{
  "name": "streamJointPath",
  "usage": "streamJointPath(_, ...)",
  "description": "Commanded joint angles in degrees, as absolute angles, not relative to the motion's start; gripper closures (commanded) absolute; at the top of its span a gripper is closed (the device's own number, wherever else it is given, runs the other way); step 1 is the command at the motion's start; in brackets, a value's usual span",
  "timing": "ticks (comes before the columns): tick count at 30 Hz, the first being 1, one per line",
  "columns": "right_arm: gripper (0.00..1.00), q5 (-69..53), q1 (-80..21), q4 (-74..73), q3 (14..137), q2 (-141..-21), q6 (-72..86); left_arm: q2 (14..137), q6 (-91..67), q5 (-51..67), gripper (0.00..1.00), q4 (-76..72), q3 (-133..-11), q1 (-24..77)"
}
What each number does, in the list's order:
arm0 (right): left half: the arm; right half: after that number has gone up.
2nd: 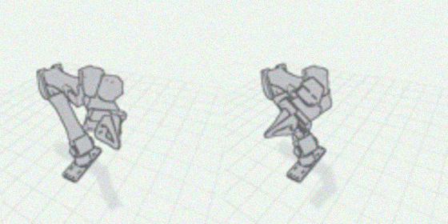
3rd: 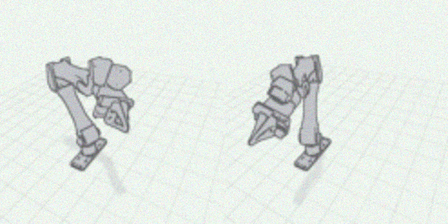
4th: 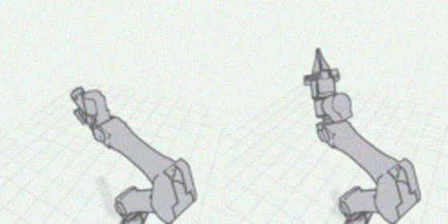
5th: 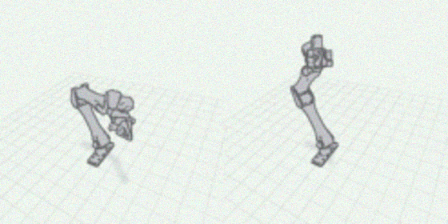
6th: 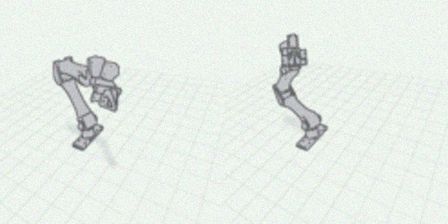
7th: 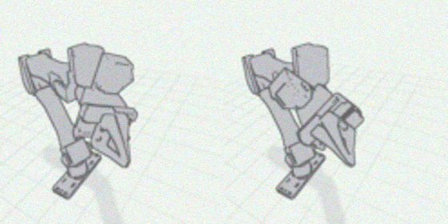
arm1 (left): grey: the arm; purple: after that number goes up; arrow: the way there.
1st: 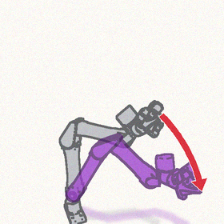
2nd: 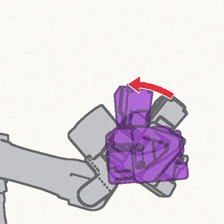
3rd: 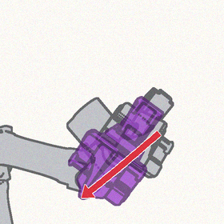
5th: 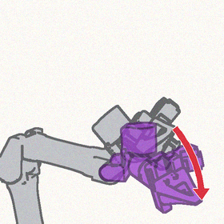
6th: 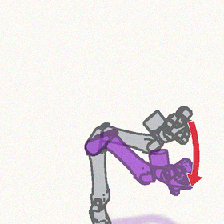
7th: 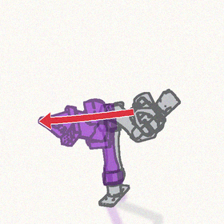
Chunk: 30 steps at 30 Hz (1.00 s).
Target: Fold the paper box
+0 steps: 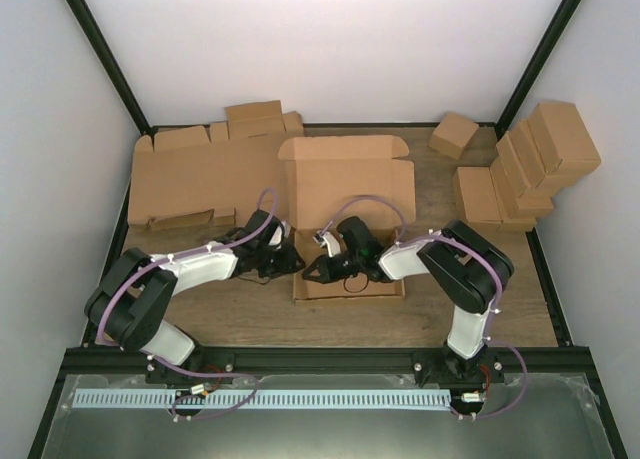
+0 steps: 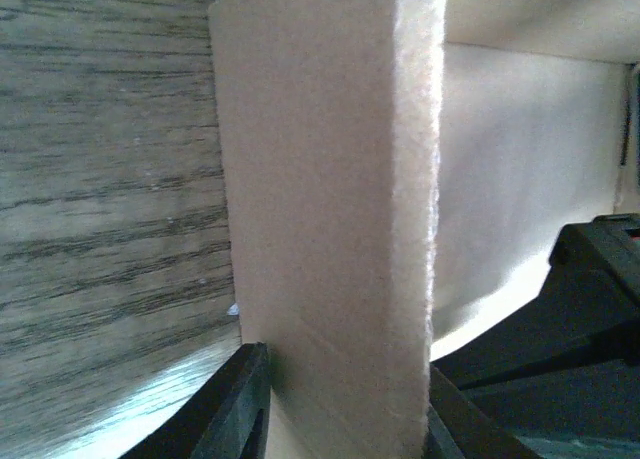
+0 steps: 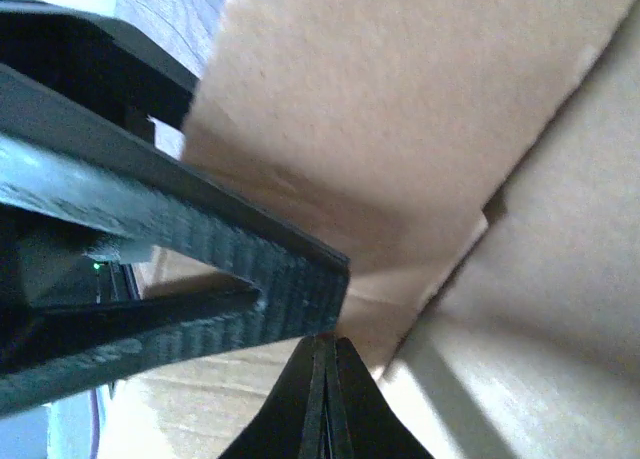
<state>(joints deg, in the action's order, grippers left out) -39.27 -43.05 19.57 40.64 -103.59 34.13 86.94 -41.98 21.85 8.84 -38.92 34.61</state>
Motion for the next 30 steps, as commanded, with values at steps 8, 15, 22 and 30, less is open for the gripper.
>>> streamJointPath(8, 0.99, -38.08, -43.42, 20.42, 47.18, -107.51, 33.93, 88.8, -36.18, 7.95, 0.75, 21.97, -45.9, 38.59)
streamJointPath(15, 0.99, -24.14, -43.42, 12.49, 43.58, -97.33, 30.48, 91.92, -33.27, -4.94, 0.87, 32.45, -52.74, 40.83)
streamJointPath(22, 0.99, -10.2, -43.32, 5.04, 39.37, -85.33, 30.26, 94.24, -32.17, -13.17, 0.96, 37.58, -56.89, 43.01)
streamJointPath(30, 0.98, 1.64, -42.1, -4.4, 38.37, -77.35, 29.54, 95.47, -32.18, -19.42, 0.96, 41.68, -59.94, 45.52)
